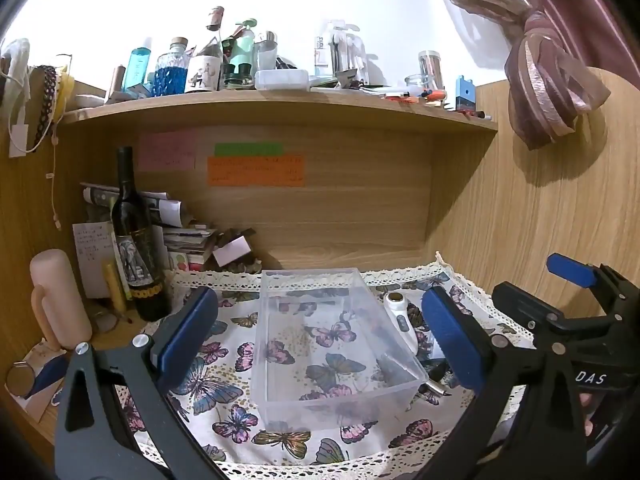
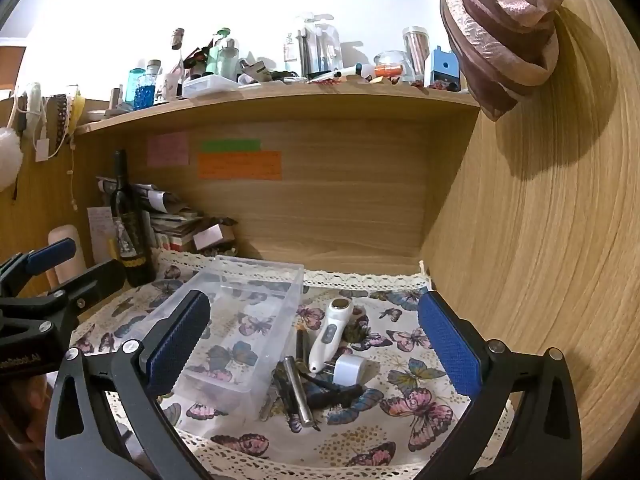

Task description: Organize rigid objects

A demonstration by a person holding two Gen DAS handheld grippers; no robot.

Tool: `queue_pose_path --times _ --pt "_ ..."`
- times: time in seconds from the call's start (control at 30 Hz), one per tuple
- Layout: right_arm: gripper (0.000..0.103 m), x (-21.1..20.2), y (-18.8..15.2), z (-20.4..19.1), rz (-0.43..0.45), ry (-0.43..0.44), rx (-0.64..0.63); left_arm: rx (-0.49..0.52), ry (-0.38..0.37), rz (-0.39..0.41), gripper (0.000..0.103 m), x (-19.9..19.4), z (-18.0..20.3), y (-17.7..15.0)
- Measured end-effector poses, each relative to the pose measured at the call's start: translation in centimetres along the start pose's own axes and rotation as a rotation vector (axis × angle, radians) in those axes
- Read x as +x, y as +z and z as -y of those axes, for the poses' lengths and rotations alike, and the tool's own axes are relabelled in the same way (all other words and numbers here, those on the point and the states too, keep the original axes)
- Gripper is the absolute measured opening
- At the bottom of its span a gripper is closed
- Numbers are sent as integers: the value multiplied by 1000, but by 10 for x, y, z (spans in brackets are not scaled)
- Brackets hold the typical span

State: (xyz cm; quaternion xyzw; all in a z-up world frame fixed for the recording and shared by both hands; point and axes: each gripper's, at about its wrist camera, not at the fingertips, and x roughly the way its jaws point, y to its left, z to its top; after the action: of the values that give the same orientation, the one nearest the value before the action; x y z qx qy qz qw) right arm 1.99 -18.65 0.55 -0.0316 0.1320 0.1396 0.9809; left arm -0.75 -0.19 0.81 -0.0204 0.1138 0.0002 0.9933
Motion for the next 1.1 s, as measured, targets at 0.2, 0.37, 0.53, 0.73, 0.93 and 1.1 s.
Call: queue_pose_path --times 0.2,0.37,0.53,0.73,0.93,1.1 --pt "103 -1 -1 -1 3 1 -6 -5 -8 -10 103 1 -1 0" --pt "103 -3 0 -2 11 -3 -10 -6 -10 -12 103 1 0 0" --pt "103 -5 0 -1 13 -4 -3 -6 -7 -12 103 1 0 0" --pt "103 -6 0 0 17 -6 -1 -1 -9 -9 103 1 1 0" --pt "103 -7 1 -1 18 -9 -2 9 -10 -1 103 -3 5 0" --pt "103 -8 2 -1 21 -7 -5 10 -7 5 103 -4 5 1"
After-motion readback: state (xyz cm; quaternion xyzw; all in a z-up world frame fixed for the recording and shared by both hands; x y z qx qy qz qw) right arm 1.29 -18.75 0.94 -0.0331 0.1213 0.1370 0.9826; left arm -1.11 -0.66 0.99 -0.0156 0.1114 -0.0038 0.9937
